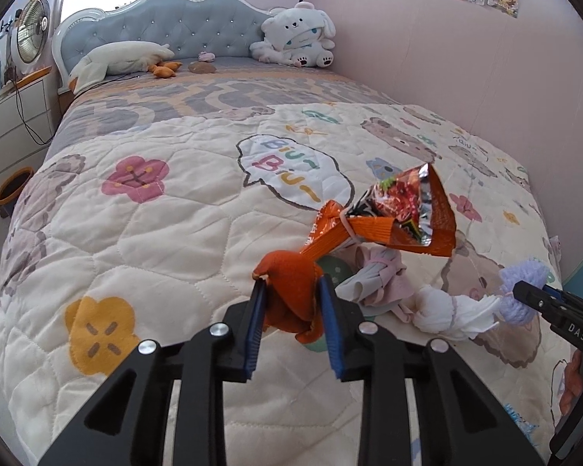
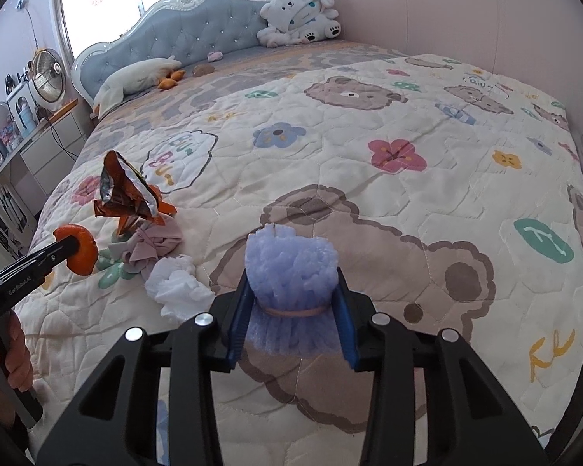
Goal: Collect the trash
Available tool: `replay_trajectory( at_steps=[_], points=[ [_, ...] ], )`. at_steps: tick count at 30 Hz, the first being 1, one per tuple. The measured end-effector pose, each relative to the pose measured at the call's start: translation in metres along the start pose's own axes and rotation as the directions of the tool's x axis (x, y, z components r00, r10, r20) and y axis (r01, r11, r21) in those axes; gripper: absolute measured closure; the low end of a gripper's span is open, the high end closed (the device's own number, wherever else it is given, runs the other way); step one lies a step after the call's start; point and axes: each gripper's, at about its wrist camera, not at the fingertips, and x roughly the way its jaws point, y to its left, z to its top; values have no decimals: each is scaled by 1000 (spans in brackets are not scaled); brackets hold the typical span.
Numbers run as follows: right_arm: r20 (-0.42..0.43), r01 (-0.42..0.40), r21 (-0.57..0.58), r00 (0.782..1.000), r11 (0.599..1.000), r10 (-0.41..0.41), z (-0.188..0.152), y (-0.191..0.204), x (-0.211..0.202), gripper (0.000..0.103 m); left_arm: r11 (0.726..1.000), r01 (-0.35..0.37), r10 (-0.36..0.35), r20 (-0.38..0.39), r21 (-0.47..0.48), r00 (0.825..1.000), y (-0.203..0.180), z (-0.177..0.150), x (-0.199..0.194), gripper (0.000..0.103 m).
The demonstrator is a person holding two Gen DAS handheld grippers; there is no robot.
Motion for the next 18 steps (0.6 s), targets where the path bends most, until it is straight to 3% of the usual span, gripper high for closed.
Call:
replay_trajectory(
  at_steps=[18],
  points=[
    [88, -44, 7, 995, 999, 43, -8, -2, -86, 66, 1000, 6, -5, 51, -26, 999, 4, -16, -72, 77]
  ],
)
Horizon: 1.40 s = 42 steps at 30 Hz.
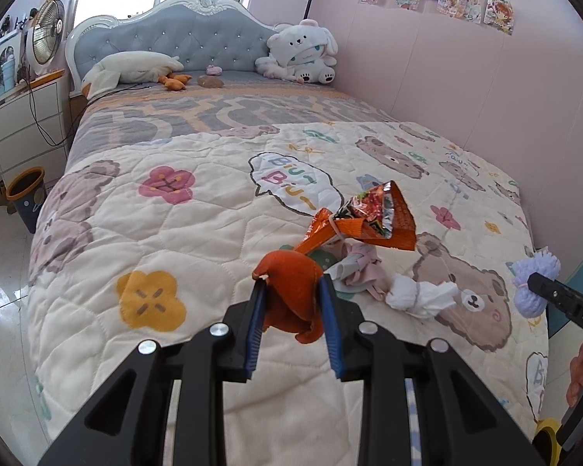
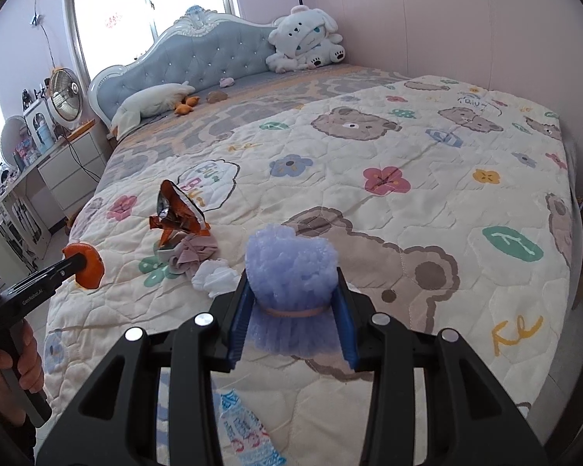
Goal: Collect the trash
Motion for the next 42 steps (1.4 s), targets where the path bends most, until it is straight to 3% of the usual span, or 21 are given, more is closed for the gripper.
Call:
replay_trajectory(
  at_steps=[24, 32, 36, 39, 42],
  points=[
    [94, -26, 13, 995, 1000, 25, -23, -9, -116, 66, 999, 6, -10, 89, 37, 996, -25, -18, -105, 77],
    [121, -34, 13, 992, 999, 33, -38, -17, -154, 66, 996, 25, -35, 118, 82, 992, -49, -31, -141, 77],
    [134, -37, 18, 990, 999, 34, -47, -21, -173, 65, 994, 91, -96, 91, 59, 991, -59, -35, -155, 77],
    [144, -41, 21, 989, 999, 37, -53, -24, -189, 65, 993, 43, -57, 131, 107, 990, -73, -41, -167, 77],
    [157, -39, 15, 987, 999, 37, -58, -25, -204, 65, 992, 90, -99, 104, 88, 990, -79, -47, -174, 77]
  ],
)
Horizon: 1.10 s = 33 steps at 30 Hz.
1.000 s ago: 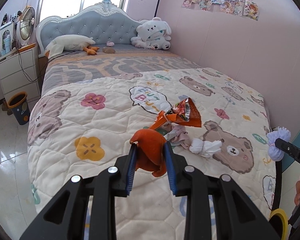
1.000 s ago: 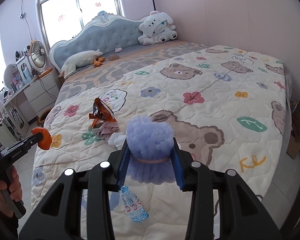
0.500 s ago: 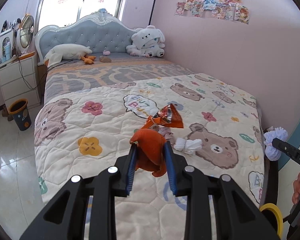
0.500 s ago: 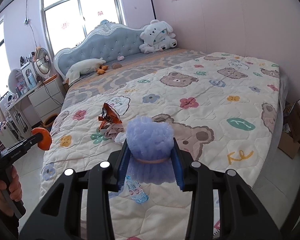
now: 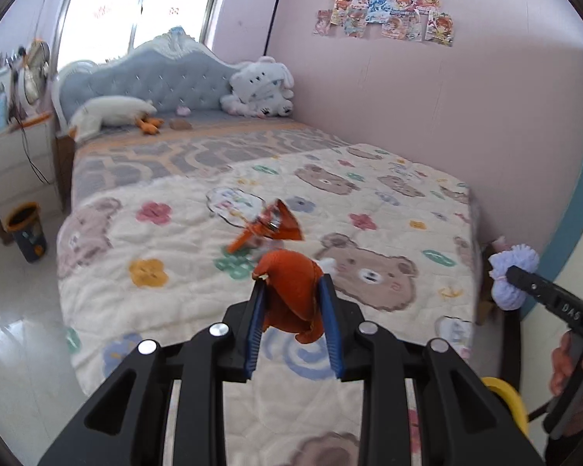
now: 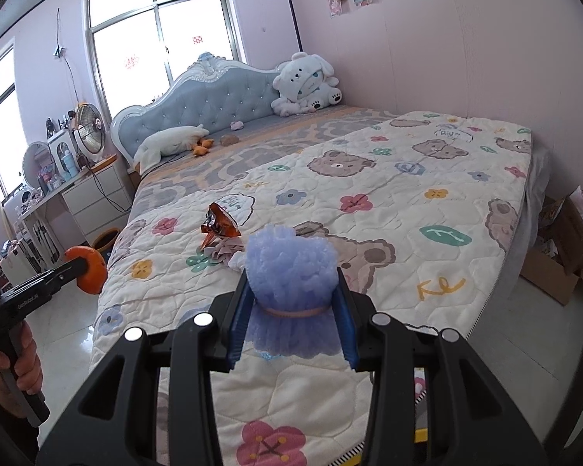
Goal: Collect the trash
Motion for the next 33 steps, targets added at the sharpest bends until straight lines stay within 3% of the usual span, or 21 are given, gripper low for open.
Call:
replay_trajectory(
  at_steps=[18, 33],
  points=[
    [50, 13, 5, 999, 1000, -13, -44, -29, -109, 65, 988, 98, -102, 29, 122, 994, -88, -35, -52, 77],
    [55, 54, 61, 997, 997, -57, -95, -67, -177, 65, 942, 231, -242, 13, 241, 970, -173, -82, -86, 77]
  ],
)
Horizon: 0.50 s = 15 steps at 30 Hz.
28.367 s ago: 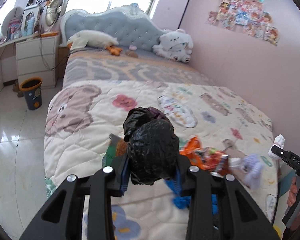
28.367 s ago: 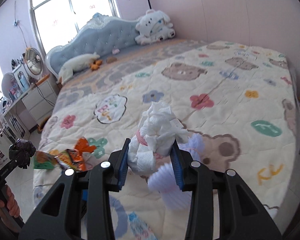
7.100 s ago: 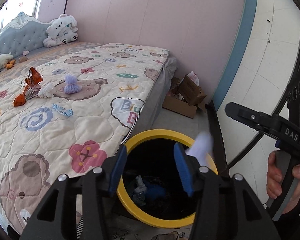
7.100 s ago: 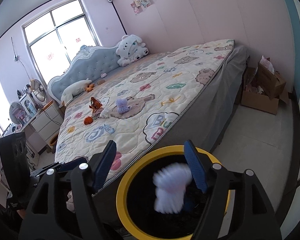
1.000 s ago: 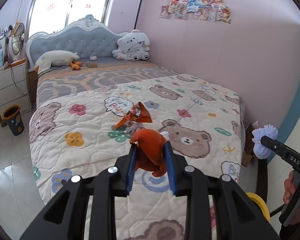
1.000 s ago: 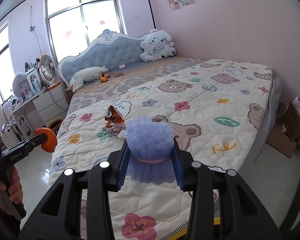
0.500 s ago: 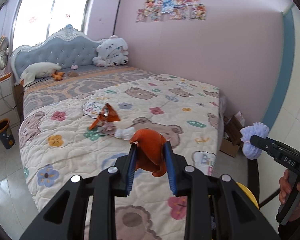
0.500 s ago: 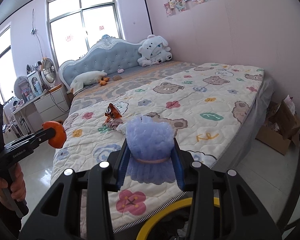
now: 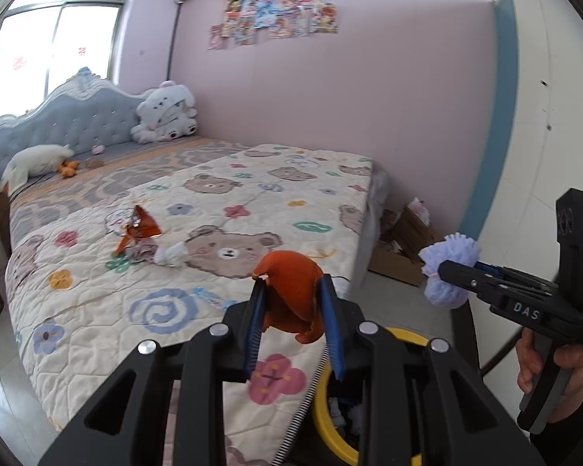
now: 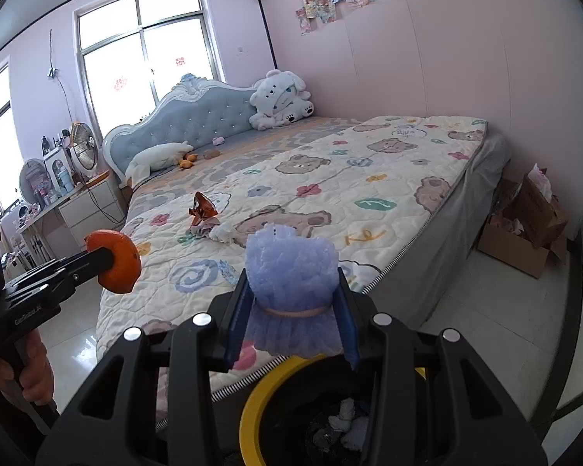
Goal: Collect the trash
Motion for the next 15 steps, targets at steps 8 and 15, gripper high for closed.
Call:
replay_trajectory(
  at_steps=[8, 15],
  points=[
    [-31, 19, 47, 999, 999, -17, -29, -24, -20, 64, 996, 53, -51, -31, 69, 998, -36, -13, 5, 77],
    [-71, 30, 99, 997, 995, -23, -51, -45, -22, 64, 991, 90, -80, -105, 94, 991, -52, -32, 25, 76]
  ],
)
